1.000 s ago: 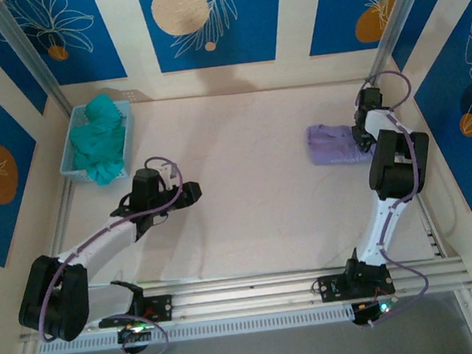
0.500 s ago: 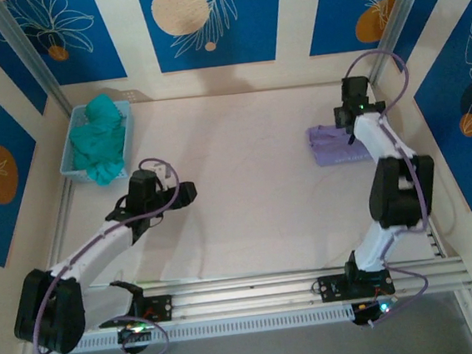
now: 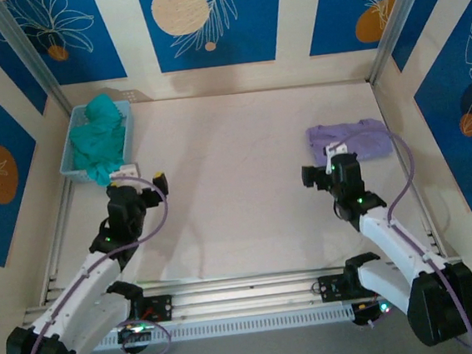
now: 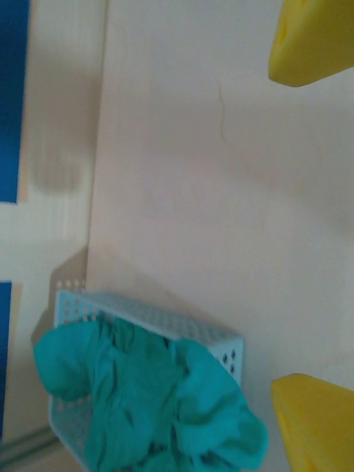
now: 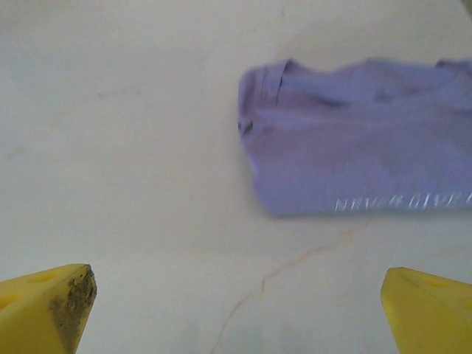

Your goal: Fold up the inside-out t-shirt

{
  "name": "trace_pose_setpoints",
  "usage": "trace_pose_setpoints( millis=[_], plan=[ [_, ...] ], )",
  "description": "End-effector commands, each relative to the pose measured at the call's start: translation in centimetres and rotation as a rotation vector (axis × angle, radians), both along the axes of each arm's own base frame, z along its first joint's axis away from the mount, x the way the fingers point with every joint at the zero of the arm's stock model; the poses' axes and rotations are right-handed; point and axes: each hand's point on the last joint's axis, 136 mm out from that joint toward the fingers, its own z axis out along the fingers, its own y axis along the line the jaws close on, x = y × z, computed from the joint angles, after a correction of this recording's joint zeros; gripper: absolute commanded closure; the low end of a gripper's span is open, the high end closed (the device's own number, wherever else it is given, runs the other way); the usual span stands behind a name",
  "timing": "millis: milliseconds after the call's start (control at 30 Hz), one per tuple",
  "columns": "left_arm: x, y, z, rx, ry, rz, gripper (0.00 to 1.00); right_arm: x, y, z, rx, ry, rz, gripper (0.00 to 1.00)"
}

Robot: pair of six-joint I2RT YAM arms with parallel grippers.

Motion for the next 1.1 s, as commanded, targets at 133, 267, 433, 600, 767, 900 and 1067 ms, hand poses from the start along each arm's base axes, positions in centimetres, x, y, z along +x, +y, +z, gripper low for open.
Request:
trace_pose_setpoints(
  millis=[133,267,433,600,767,900,1067],
  plan=[
    [2.6,2.8,-2.9,0.196,-0.089,0.059,0.00,1.1,-1.9,-1.6,0.071,-0.139,-0.057,0.01],
    [4.7,3.1,-5.1,0.201,-0.086,0.025,0.00,2.7,-2.6,-1.0,0.059,-0.207,-0.063,0.01],
    [6.9,2.4,-8.7,0.202,-0.045,-0.037,0.01,5.6,-2.5,-1.2,0.067,-0.199,-0.029,0.01],
    [7.8,3.0,-9.6,0.183,0.006,-0.023,0.01,7.2,-2.5,-1.2,0.118,-0.218,-0.002,0.01],
    [7.9,3.1,-9.7,0.165,0.022,-0.026,0.01,7.8,-2.4,-1.9,0.123,-0.214,0.002,0.01],
    [7.9,3.1,-9.7,0.163,0.021,-0.029,0.01,7.0,-2.8,-0.4,0.086,-0.170,-0.005,0.01],
    [7.9,3.2,-9.7,0.162,0.022,-0.027,0.01,5.1,-3.3,-1.0,0.146,-0.108,-0.023,0.01]
  ],
)
